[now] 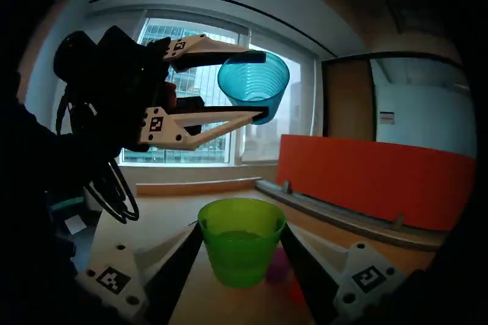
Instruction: Pour water
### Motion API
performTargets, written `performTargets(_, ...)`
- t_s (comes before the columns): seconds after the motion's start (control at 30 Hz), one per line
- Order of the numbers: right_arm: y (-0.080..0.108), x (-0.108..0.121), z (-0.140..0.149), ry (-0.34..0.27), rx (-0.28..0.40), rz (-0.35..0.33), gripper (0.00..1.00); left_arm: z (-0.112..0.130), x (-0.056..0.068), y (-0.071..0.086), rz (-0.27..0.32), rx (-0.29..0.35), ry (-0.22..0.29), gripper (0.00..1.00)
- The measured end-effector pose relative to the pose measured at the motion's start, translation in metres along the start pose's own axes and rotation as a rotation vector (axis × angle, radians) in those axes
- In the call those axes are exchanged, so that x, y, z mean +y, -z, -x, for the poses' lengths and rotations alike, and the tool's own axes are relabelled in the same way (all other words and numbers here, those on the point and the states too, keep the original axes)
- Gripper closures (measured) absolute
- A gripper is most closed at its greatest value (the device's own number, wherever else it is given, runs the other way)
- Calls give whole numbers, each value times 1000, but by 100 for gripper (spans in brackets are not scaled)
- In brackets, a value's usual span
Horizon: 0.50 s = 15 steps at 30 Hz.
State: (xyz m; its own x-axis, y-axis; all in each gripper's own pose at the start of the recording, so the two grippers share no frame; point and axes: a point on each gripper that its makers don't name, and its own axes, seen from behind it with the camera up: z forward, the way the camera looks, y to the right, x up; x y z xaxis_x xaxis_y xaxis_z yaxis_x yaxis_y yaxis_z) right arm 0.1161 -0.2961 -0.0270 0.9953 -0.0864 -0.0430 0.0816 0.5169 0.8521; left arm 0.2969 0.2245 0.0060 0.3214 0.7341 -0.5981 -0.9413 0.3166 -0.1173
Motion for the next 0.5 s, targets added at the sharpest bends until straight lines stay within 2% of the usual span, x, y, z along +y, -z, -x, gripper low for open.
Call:
performTargets(0.3, 1, -1, -3, -2, 9, 3, 10, 16, -1, 0, -1, -18, 240, 13)
performTargets(0.5, 2, -1, -4, -2, 11, 4, 10, 17, -4, 2, -4, -18, 410, 13)
